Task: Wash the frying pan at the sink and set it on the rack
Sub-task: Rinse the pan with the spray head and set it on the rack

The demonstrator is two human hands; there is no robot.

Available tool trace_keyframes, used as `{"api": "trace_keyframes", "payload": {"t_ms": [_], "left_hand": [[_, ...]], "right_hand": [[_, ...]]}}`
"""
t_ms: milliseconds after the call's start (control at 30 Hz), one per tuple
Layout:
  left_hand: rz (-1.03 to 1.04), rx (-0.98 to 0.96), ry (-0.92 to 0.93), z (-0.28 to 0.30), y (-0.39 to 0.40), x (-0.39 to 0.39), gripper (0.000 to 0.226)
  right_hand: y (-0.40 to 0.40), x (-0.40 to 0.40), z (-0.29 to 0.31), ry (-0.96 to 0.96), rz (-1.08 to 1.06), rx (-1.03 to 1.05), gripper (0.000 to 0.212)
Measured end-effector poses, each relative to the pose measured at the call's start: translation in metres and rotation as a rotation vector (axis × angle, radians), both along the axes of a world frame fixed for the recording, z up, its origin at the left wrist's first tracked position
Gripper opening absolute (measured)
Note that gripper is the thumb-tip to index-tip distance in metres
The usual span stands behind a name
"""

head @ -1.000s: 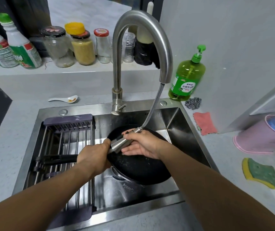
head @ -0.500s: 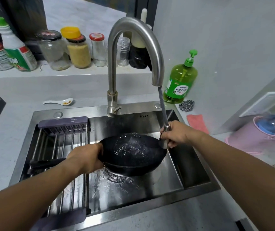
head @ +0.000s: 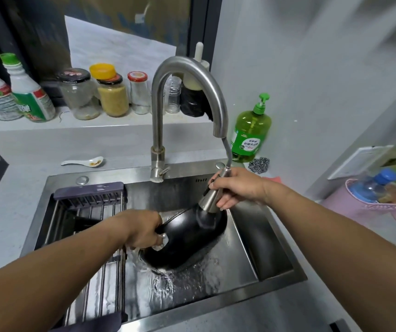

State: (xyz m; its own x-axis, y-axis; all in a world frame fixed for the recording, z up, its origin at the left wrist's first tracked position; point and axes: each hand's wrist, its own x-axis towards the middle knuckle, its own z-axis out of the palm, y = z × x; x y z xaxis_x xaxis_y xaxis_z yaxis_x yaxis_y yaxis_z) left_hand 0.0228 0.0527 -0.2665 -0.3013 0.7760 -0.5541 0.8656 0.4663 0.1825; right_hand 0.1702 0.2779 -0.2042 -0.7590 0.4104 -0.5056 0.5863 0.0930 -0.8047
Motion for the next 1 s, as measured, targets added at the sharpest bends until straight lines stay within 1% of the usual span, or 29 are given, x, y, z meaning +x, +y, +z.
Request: {"api": "trace_keyframes", "payload": {"t_ms": [67,133,200,267,333,400,500,633,700,767,900,1000], "left_hand": [[0.080,0.009,-0.101,0.003,0.004,0.001,0.032],[0.159,0.034,-0.226,0.004,0.007,0.002,0.029],[0.223,0.064,-0.302,0.005,0.009,0.003,0.030],[0.237,0.090,-0.305,0.005,0.010,0.004,0.035],[0.243,0.107,-0.327,0.007,0.009,0.004,0.037],[0.243,0.120,-0.332,0.009,0.006,0.001,0.034],[0.199,0.139,-0.262,0.009,-0.006,-0.008,0.030],[0.120,0.107,-0.103,0.002,-0.025,-0.017,0.030],[0.132,0.099,-0.093,0.001,-0.034,-0.021,0.032],[0.172,0.095,-0.129,0.000,-0.043,-0.024,0.031],[0.295,0.097,-0.301,-0.003,-0.053,-0.026,0.025],[0.376,0.107,-0.431,-0.007,-0.048,-0.025,0.030]], "right_hand": [[-0.012,-0.003,0.008,0.033,0.018,-0.057,0.023],[-0.023,-0.009,0.012,0.079,0.022,-0.125,0.025],[-0.031,-0.016,0.014,0.118,0.037,-0.162,0.024],[-0.033,-0.020,0.013,0.136,0.034,-0.128,0.019],[-0.028,-0.020,0.011,0.144,-0.020,-0.037,0.018],[-0.018,-0.018,0.009,0.148,-0.090,0.077,0.015],[-0.006,-0.015,0.010,0.156,-0.166,0.199,0.011],[-0.006,-0.017,0.011,0.153,-0.189,0.174,0.013],[-0.007,-0.017,0.009,0.152,-0.197,0.164,0.016],[-0.004,-0.015,0.010,0.143,-0.214,0.160,0.019],[0.004,-0.006,0.017,0.109,-0.198,0.134,0.028],[-0.004,-0.006,0.016,0.126,-0.187,-0.004,0.035]]}}
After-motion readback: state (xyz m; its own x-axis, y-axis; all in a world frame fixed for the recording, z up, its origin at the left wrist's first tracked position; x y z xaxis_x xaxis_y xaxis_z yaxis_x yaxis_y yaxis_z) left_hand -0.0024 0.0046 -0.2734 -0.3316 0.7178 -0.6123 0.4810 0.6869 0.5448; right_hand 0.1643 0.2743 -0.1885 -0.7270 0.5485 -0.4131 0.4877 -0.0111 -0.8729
